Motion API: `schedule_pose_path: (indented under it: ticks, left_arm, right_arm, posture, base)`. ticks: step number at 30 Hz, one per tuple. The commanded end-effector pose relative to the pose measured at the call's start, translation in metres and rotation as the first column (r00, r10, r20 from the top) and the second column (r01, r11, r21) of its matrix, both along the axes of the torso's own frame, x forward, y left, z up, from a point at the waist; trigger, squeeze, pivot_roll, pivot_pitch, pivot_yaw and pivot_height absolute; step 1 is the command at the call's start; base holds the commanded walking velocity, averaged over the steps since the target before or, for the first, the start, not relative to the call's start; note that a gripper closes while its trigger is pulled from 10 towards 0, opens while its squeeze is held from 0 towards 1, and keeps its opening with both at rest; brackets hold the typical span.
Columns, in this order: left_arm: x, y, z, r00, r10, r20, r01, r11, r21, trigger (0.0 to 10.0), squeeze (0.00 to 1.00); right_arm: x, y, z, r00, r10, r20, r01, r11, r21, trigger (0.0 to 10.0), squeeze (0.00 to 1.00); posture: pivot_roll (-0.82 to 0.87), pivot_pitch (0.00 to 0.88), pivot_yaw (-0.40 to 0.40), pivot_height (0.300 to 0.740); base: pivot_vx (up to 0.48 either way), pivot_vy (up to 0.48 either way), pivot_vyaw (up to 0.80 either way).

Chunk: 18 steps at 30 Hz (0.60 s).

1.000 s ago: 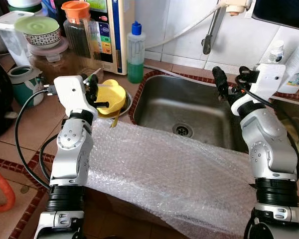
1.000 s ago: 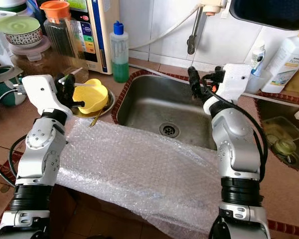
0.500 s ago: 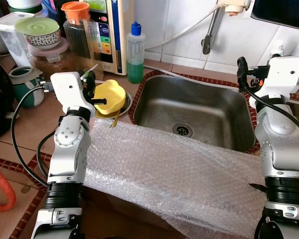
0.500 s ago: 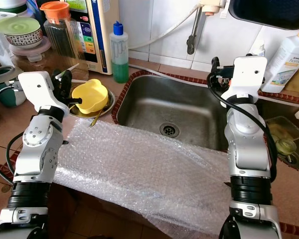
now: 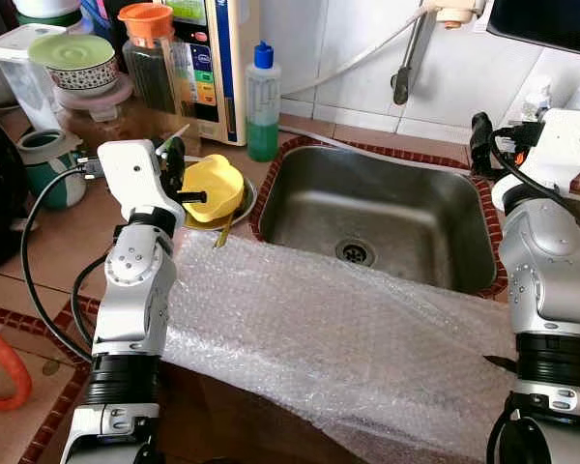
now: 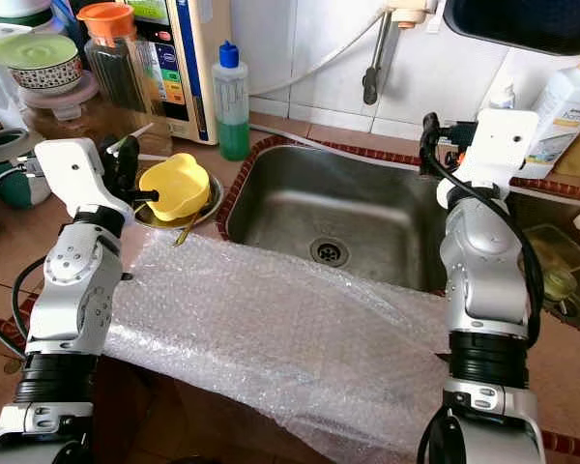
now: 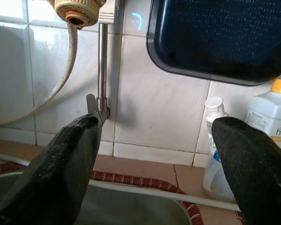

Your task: Kitchen organization

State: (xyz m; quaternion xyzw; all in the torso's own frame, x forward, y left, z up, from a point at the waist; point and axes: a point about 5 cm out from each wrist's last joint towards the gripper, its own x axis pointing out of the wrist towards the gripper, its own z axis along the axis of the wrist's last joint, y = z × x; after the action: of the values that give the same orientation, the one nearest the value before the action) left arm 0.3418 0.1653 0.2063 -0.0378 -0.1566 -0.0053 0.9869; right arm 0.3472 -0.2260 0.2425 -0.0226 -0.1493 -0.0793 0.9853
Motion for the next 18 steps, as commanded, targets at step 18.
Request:
schedule_pose_path:
  ticks: [18]
  left_arm:
    - [0.0026, -0.0029, -0.0018, 1.000, -0.012, -0.009, 0.012, 1.000, 0.008, 10.0, 0.00]
  right_arm:
    - [0.0015, 0.0052, 0.0007, 1.000, 0.028, 0.005, -0.028, 0.999, 0.034, 0.0, 0.00]
  posture:
    - [0.00, 0.057, 0.012, 0.740]
  base:
    - [0.000, 0.000, 0.00]
